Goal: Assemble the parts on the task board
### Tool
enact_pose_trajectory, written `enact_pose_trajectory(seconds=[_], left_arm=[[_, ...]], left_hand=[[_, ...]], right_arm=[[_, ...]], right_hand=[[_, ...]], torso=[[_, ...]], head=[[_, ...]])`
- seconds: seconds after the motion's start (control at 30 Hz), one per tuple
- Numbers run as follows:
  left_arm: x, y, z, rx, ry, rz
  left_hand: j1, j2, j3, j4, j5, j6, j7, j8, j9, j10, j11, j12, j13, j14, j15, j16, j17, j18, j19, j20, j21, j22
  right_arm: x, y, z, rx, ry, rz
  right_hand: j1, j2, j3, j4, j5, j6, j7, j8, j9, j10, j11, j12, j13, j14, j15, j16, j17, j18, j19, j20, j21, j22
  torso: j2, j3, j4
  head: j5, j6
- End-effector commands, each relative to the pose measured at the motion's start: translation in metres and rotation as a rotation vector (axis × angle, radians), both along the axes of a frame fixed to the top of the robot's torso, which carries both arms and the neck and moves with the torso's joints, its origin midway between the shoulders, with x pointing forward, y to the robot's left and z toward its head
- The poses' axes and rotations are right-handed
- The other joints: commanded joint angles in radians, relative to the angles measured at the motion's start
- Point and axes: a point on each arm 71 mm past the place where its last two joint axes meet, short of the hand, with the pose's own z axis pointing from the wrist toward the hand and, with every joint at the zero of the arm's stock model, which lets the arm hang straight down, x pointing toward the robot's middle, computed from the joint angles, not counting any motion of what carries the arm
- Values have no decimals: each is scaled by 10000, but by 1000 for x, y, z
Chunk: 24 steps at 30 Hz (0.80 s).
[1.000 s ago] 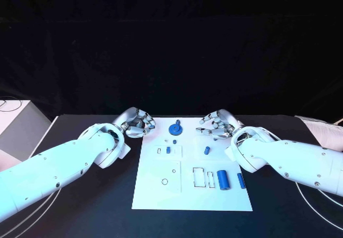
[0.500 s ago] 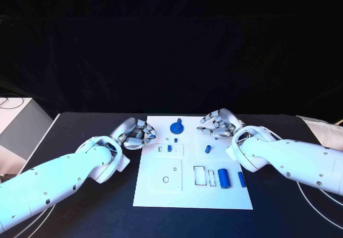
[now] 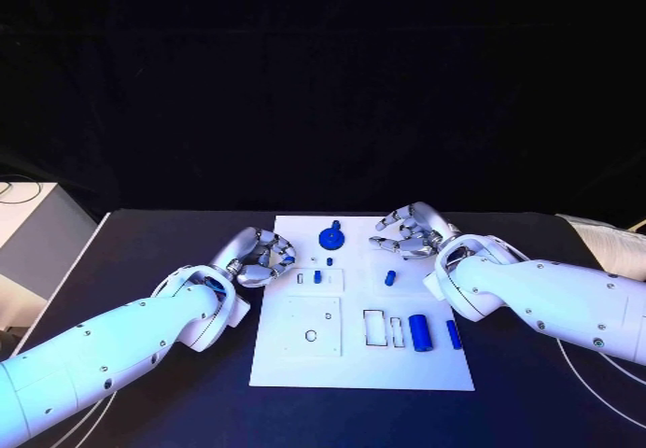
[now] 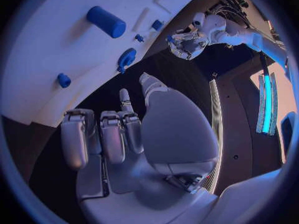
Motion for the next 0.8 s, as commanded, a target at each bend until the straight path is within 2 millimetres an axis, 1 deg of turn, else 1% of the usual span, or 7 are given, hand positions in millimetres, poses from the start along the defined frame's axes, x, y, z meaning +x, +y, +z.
enact_pose_trajectory(seconds=[0.03, 0.1, 0.33, 0.57, 0.8], left_arm=[[0, -2, -2, 2, -207, -78], [1, -3, -5, 96, -107, -82], [2, -6, -10, 262, 66, -30], [2, -12, -10, 184, 68, -60], [1, -16, -10, 106, 236, -127]], left_hand=[[98, -13, 156, -85, 55, 97, 15, -90, 394, 422, -314, -119, 1, 58, 7, -62, -16, -81, 74, 6, 66, 22], [81, -17, 209, -104, 54, 132, 25, -156, 362, 454, -299, -275, -16, 47, 19, -89, -61, -81, 68, 16, 81, 33], [49, -28, 248, -138, 53, 205, 26, -232, 332, 571, -299, -473, -28, 99, 20, -100, -7, -115, 186, 23, 194, 212], [30, -31, 269, -158, 53, 236, 29, -279, 318, 632, -297, -606, -40, 134, 20, -108, 27, -129, 240, 24, 243, 285], [62, -57, 334, -271, 54, 314, 23, -358, 298, 796, -302, -845, -50, 218, 7, -122, 106, -183, 438, 15, 410, 552]], right_arm=[[-1, 2, 0, -92, -36, 183], [-1, 2, 0, -92, -35, 185], [0, 2, 0, -96, -31, 184], [0, 2, 0, -98, -30, 181], [0, 1, 0, -102, -25, 176]], right_hand=[[-98, 23, 56, -9, 69, -9, -51, 32, 12, 883, -97, 0, 2499, 1043, -62, 43, 2634, -40, 648, -48, -47, 1826], [-98, 23, 56, -9, 69, -9, -51, 32, 12, 883, -97, 0, 2499, 1043, -62, 43, 2634, -40, 648, -48, -47, 1826], [-98, 23, 56, -9, 69, -9, -51, 32, 12, 883, -97, 0, 2499, 1043, -62, 43, 2634, -40, 648, -48, -47, 1826], [-98, 23, 56, -9, 69, -9, -51, 32, 12, 883, -97, 0, 2499, 1043, -62, 43, 2634, -40, 648, -48, -47, 1826], [-98, 23, 56, -9, 69, -9, -51, 32, 12, 883, -97, 0, 2499, 1043, -62, 43, 2634, -40, 648, -48, -47, 1826]], torso=[[-10, 5, 9], [-11, 5, 8], [-14, 7, 6], [-4, 10, 4], [-8, 13, 5]], head=[[-15, -24], [-16, -30], [-21, -37], [-28, -33], [-51, -57]])
